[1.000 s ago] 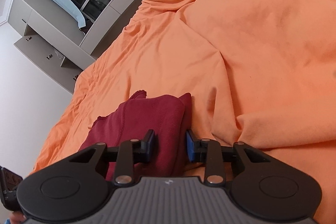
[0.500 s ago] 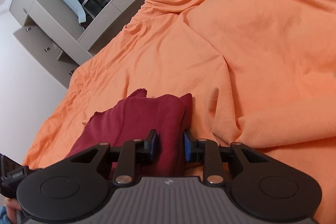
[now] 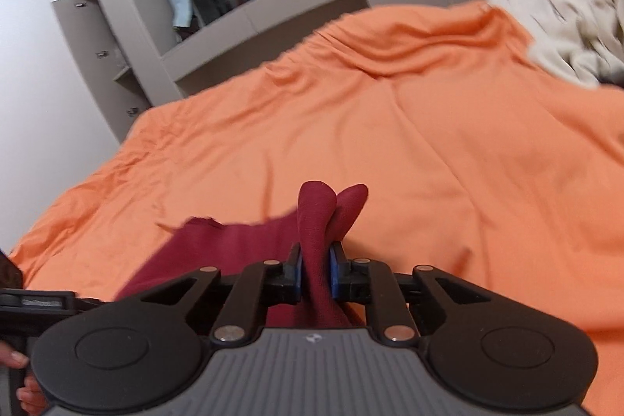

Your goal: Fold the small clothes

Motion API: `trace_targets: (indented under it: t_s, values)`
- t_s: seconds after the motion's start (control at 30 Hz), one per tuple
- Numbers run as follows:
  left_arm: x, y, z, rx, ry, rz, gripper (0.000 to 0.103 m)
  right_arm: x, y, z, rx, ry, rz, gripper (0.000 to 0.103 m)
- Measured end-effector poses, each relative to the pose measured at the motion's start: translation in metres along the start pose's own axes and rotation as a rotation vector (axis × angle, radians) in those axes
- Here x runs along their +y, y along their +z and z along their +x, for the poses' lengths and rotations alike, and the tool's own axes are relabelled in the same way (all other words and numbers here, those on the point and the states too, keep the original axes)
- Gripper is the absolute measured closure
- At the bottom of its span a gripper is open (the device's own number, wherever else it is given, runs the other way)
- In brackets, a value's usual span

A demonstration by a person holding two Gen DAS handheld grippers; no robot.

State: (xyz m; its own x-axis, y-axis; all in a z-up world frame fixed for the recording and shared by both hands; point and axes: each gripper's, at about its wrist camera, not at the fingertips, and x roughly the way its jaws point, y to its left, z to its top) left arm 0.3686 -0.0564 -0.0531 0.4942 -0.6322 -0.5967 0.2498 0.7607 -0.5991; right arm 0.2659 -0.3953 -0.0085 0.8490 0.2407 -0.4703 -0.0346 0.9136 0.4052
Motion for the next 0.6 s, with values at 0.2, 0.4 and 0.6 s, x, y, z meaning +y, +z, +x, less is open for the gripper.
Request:
trace_targets:
  t_s: [0.2,0.4,0.6]
  values:
    - [-0.003,0.003,-0.018,-0.045,-0.029,-0.010,0.064,0.042,0.014,0.001,-0.032,0.080,-0.042,0.088]
    - [0.000,0.018,-0.058,-0.152,0.012,0.005,0.064,0.071,0.024,0.035,-0.033,0.177,-0.005,0.089]
    - [0.030,0.033,-0.106,-0.265,0.079,-0.065,0.064,0.095,0.031,0.093,0.019,0.242,0.024,0.089]
